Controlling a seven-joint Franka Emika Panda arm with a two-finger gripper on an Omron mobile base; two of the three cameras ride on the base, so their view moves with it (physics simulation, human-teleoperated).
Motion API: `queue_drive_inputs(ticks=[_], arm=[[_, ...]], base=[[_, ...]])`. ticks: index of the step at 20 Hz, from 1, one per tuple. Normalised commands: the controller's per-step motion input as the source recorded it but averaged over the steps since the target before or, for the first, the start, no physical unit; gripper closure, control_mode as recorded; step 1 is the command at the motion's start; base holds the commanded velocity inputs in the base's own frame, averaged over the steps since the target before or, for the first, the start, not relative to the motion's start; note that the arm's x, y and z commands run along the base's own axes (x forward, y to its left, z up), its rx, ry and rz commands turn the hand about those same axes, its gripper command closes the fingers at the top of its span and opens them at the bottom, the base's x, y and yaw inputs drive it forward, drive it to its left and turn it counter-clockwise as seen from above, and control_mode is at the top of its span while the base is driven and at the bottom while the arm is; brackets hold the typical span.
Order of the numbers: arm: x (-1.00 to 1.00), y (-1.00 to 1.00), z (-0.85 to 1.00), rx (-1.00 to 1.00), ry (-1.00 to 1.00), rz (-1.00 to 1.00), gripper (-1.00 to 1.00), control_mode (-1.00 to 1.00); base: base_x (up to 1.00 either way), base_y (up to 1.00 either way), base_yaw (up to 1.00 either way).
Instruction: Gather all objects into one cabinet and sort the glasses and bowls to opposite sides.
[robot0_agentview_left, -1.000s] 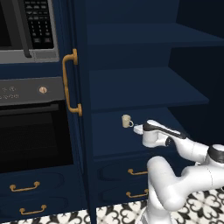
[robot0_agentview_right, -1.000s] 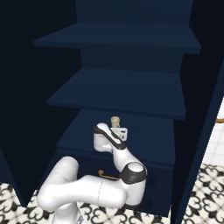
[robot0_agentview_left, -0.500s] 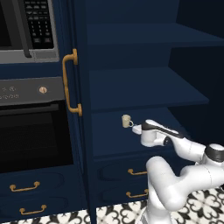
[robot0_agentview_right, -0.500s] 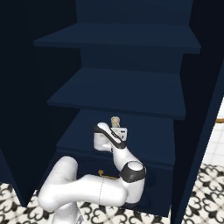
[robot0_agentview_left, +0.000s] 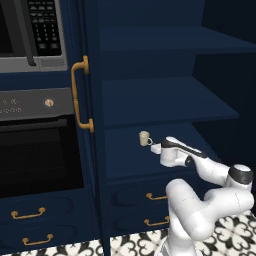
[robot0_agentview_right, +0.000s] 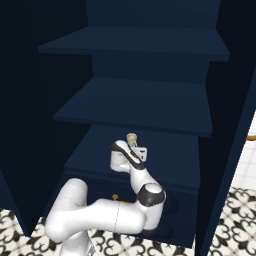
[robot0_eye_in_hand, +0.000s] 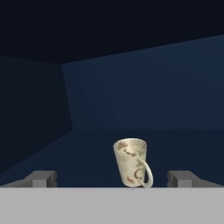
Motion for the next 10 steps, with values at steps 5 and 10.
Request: queue_drive_inputs(ticks=[5,10], arm=[[0.32,-0.04,-0.25,0.0,0.02,0.0,-1.0,-1.0],[0.34,-0.03,-0.25,0.0,0.0,0.0,-1.0,-1.0]], base=[[0.0,0.0,0.0],[0.0,0.0,0.0]])
